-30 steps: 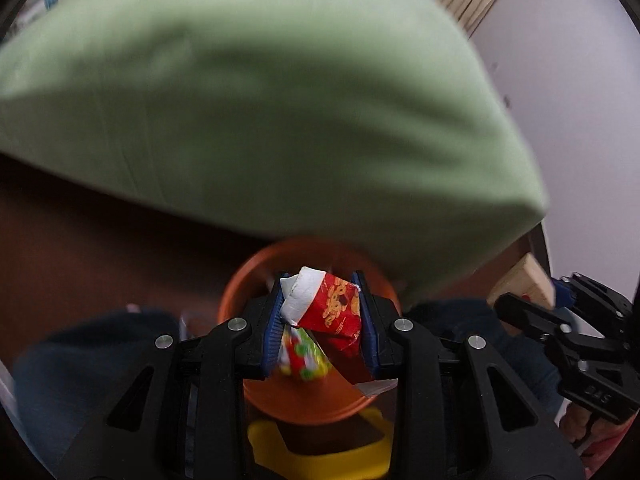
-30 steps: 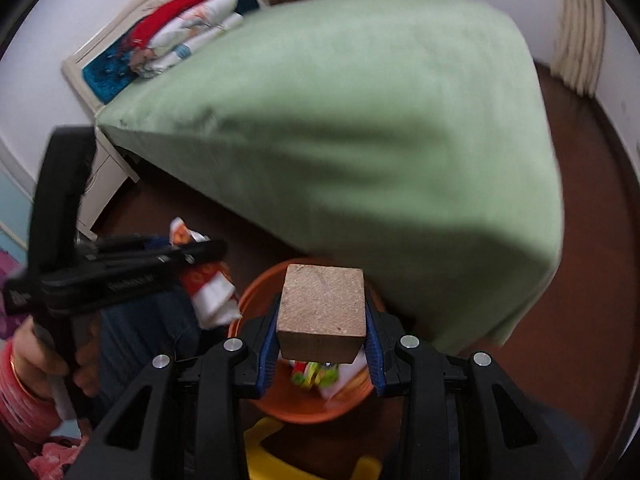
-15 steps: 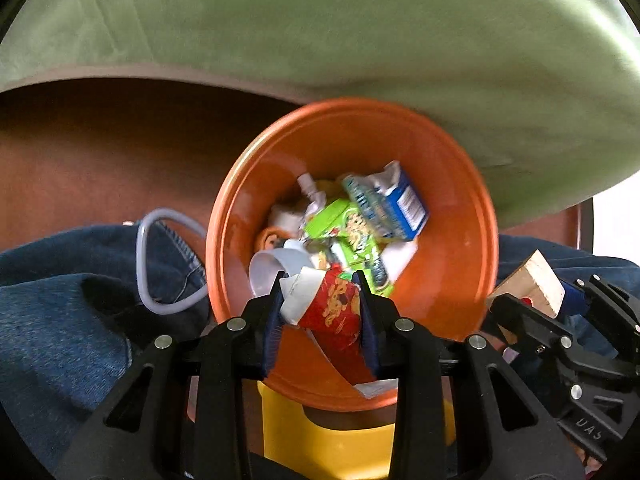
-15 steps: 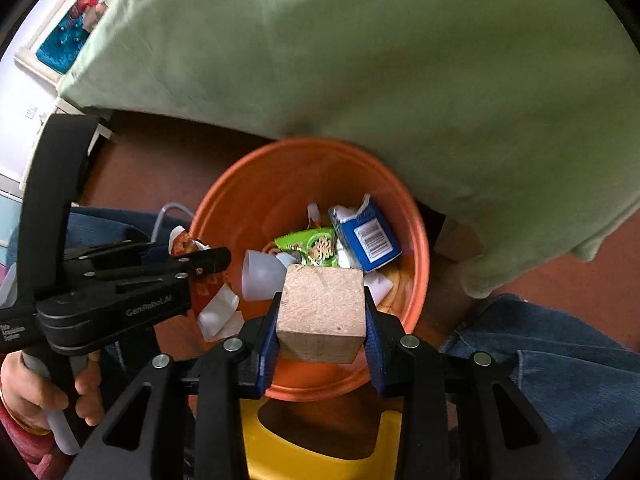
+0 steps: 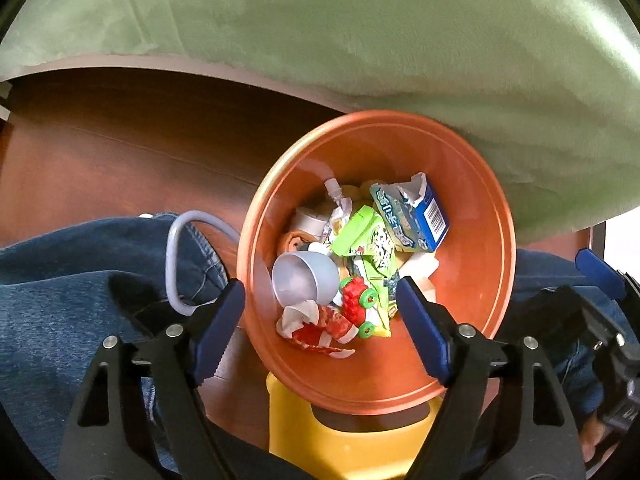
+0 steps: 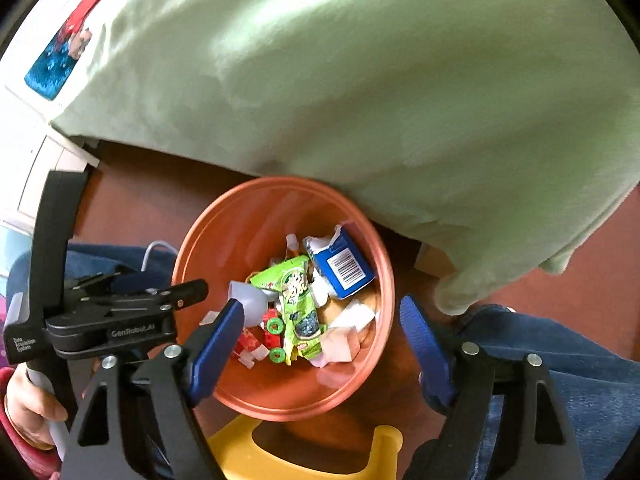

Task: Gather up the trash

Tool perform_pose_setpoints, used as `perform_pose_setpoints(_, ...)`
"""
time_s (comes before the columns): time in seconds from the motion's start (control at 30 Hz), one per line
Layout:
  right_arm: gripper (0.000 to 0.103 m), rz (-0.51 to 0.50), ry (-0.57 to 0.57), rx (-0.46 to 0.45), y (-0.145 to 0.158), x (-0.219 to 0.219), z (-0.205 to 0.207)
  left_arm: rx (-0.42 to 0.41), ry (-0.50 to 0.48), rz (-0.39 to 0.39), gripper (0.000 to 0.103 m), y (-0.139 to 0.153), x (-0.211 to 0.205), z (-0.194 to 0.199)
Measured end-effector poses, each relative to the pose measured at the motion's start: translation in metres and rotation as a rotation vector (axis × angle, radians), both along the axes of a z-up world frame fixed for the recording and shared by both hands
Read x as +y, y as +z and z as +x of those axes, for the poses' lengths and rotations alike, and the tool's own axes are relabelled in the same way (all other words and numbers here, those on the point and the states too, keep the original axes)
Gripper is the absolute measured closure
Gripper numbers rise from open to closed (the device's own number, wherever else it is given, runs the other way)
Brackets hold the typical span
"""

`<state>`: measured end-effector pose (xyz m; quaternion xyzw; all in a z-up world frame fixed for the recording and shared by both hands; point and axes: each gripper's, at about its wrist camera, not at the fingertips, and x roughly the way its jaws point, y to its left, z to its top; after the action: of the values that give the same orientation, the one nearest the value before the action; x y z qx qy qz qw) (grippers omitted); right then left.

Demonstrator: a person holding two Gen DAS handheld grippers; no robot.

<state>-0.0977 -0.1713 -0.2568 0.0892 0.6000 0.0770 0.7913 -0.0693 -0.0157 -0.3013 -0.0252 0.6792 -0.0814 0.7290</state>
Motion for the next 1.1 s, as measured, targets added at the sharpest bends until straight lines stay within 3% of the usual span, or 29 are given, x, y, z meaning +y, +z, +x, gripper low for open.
perform_pose_setpoints(0.13,0.024,0.013,-0.013,-0.031,0.015,-0.007,0.000,-0.040,0.011,-0.001,0.027,0.017,0.003,0.001)
perform_pose_setpoints(0.27,0.024,0.002,-0.005,-0.120,0.048,-0.009,0.002,-0.129,0.005,0.004,0.027,0.050,0.004,0.003)
perform_pose_setpoints(0.47,0.021,-0.033,0.002,-0.305,0.115,-0.013,0.009,-0.334,0.009,-0.002,0.026,0.124,0.008,0.012)
perform_pose_setpoints(0.57,0.020,-0.041,0.000,-0.400,0.150,-0.015,0.011,-0.478,0.011,0.016,0.026,0.175,0.010,0.015)
perform_pose_setpoints(0.63,0.019,-0.040,0.000,-0.458,0.171,-0.016,0.013,-0.558,0.018,0.024,0.020,0.203,0.011,0.016)
perform_pose_setpoints(0.77,0.017,-0.029,-0.006,-0.570,0.213,-0.019,0.016,-0.705,0.042,0.022,0.018,0.258,0.014,0.015)
perform_pose_setpoints(0.93,0.013,-0.035,-0.018,-0.699,0.256,-0.019,0.012,-0.855,0.068,0.044,0.012,0.305,0.018,0.005)
perform_pose_setpoints(1.1,0.013,-0.024,-0.016,-0.769,0.278,-0.017,0.008,-0.962,0.087,0.050,0.011,0.337,0.019,-0.001)
